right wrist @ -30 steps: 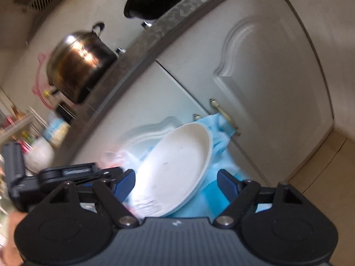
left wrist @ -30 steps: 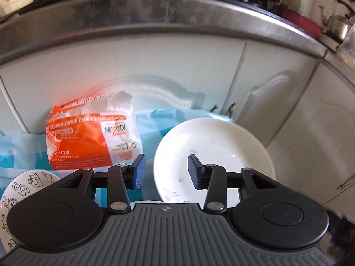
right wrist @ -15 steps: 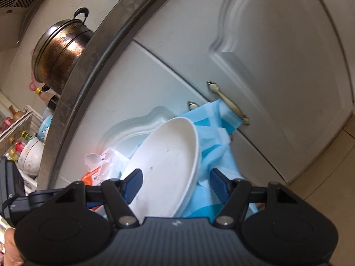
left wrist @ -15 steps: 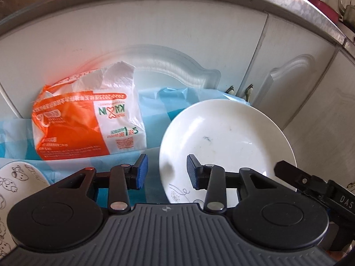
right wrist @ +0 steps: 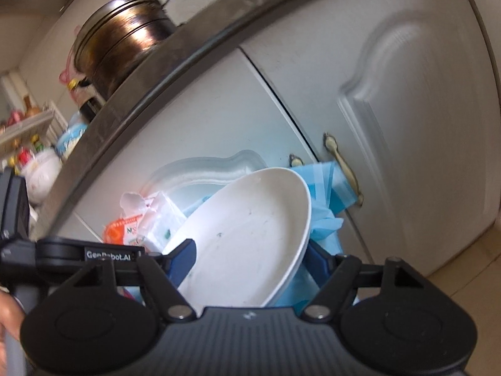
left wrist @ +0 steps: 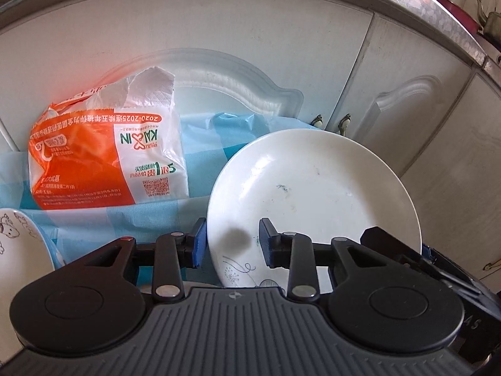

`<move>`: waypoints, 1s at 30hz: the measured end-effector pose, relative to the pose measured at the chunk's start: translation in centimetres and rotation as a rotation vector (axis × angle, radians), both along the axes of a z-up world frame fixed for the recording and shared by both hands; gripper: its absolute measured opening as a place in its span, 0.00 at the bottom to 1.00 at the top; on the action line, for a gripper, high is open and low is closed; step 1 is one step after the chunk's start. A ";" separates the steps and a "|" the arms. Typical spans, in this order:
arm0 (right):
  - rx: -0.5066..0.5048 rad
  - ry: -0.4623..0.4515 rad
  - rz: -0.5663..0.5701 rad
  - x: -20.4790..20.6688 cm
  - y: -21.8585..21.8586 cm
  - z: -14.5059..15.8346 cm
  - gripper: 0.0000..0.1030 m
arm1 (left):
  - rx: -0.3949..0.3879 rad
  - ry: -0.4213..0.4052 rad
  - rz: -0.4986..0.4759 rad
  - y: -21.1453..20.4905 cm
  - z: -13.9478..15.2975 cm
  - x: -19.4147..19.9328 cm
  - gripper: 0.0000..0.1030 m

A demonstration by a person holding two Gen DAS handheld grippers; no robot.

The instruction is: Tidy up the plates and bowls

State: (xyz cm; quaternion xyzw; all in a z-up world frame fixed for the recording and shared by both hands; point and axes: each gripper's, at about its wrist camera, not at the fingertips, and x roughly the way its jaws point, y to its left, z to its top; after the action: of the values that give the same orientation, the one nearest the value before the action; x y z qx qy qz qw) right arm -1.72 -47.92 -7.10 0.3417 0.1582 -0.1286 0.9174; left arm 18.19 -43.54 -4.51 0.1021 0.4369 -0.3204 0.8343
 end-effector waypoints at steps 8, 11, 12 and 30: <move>-0.172 0.020 0.005 -0.1 2.0 1.2 0.57 | -0.083 -0.036 -0.002 1.0 1.4 -1.0 0.32; -0.197 0.013 0.000 -0.3 2.2 1.4 0.56 | -0.117 -0.039 0.004 1.4 2.0 -1.1 0.32; -0.202 0.008 -0.004 -0.5 2.3 1.5 0.55 | -0.128 -0.037 0.005 1.6 2.2 -1.1 0.32; -0.322 -0.064 -0.005 -4.5 7.6 7.0 0.54 | -0.274 -0.035 0.015 10.3 7.6 -5.6 0.30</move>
State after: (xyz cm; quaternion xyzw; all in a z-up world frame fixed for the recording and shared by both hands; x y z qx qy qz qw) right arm -6.26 -40.36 -0.12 0.1945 0.1055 -0.1435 0.9646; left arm 12.56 -33.23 3.13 -0.0102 0.3753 -0.3691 0.8502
